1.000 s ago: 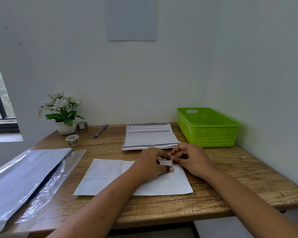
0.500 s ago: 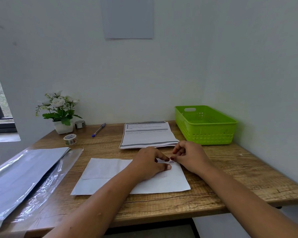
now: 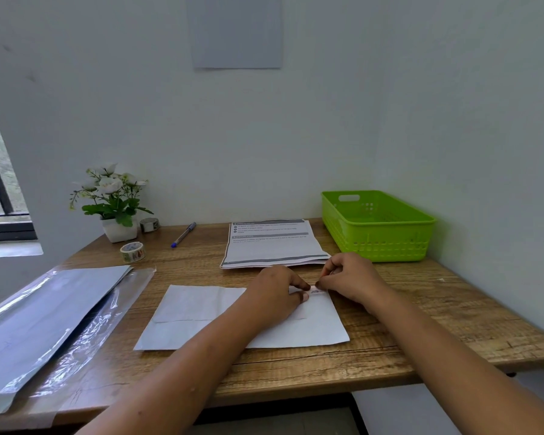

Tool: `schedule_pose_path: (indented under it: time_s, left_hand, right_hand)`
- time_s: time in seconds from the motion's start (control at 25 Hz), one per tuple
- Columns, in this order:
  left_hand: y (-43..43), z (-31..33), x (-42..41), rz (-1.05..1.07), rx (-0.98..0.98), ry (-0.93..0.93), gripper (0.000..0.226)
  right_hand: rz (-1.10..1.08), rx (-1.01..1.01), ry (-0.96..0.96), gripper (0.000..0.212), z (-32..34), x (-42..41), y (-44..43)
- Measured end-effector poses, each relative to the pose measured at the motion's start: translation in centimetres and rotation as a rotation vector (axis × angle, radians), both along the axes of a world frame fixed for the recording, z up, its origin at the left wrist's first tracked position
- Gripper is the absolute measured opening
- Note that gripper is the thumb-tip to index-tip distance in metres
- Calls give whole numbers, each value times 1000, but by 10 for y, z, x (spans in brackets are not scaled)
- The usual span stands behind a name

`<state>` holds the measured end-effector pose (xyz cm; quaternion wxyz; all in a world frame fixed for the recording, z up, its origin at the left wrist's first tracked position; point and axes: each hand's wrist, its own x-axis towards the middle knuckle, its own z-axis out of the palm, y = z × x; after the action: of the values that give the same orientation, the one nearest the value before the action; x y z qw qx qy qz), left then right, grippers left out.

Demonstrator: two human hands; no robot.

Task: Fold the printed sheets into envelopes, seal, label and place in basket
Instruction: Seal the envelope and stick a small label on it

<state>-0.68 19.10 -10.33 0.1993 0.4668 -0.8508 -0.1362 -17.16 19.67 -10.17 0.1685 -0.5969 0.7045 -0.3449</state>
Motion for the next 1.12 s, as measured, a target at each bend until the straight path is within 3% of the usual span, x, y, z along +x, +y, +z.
schedule_pose_path:
  time_s: [0.52, 0.76, 1.12]
  left_hand:
    - [-3, -2, 0, -29, -29, -121, 34]
    - [-5, 0, -3, -10, 10, -11, 25]
    - [-19, 7, -11, 29, 112, 83, 7]
  right_hand:
    - [34, 21, -99, 15, -2, -2, 4]
    - [138, 89, -175, 26, 2, -12, 7]
    - [250, 35, -54, 29, 4, -13, 12]
